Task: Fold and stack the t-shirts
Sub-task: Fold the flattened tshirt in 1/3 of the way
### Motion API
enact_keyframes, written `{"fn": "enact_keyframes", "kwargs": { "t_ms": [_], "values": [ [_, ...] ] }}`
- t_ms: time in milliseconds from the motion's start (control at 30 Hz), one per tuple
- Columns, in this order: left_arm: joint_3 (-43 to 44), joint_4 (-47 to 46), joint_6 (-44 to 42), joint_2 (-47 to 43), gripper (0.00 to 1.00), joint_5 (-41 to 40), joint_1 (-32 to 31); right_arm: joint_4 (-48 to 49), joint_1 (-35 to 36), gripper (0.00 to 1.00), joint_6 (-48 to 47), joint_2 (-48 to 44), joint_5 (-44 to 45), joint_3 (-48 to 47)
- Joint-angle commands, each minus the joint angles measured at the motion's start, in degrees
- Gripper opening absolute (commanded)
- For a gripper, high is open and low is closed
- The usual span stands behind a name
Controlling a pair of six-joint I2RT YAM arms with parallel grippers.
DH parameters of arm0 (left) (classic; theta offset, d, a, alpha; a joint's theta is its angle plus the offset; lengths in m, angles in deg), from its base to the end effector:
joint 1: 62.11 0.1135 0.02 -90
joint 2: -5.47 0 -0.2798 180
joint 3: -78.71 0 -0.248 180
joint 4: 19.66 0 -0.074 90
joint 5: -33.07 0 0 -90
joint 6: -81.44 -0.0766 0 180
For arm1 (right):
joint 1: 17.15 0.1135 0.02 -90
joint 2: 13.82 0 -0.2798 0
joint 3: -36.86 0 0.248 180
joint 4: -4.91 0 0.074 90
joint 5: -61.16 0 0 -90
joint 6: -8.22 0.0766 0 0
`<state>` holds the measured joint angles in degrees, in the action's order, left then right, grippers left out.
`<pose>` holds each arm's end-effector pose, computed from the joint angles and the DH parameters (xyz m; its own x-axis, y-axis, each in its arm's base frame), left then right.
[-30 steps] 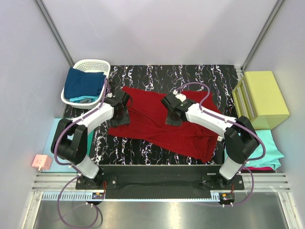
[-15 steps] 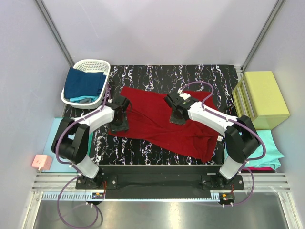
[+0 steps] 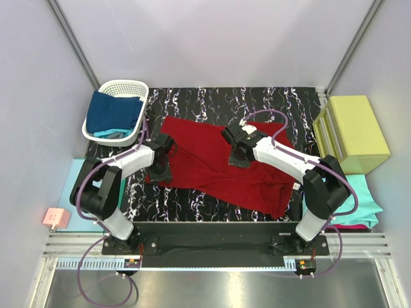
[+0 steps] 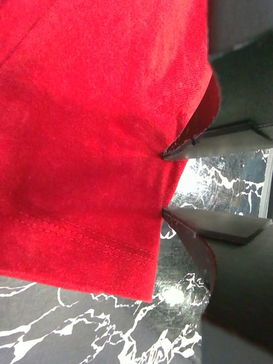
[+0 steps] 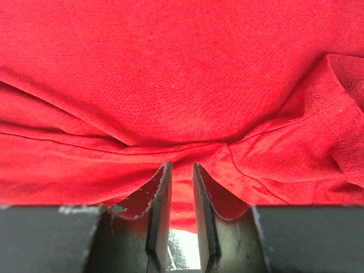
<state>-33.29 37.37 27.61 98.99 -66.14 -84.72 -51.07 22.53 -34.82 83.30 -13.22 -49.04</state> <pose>0.2635 -0.0965 0.1376 -0.9516 -0.2348 -0.1983 -0.2493 0.9670 0.0516 0.2865 0.2109 0.2067 -0.8750 0.1887 -0.4459 0.1537 0.9815 0.1138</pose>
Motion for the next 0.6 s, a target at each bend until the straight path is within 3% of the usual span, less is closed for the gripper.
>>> {"fn": "enact_keyframes", "kwargs": {
  "t_ms": [0, 267, 567],
  "values": [
    [-4.07, 1.53, 0.75, -1.58, 0.41, 3.32, -0.59, -0.47, -0.22, 0.29, 0.15, -1.59, 1.79, -0.44],
    [-8.99, 3.90, 3.56, -7.55, 0.39, 6.13, -4.98, -0.21, -0.13, 0.29, -0.11, -0.53, 1.87, -0.35],
    [-8.56, 8.82, 6.20, -12.92, 0.39, 5.35, -9.20, -0.21, -0.92, 0.29, -0.47, -0.35, 1.08, 0.09]
  ]
}}
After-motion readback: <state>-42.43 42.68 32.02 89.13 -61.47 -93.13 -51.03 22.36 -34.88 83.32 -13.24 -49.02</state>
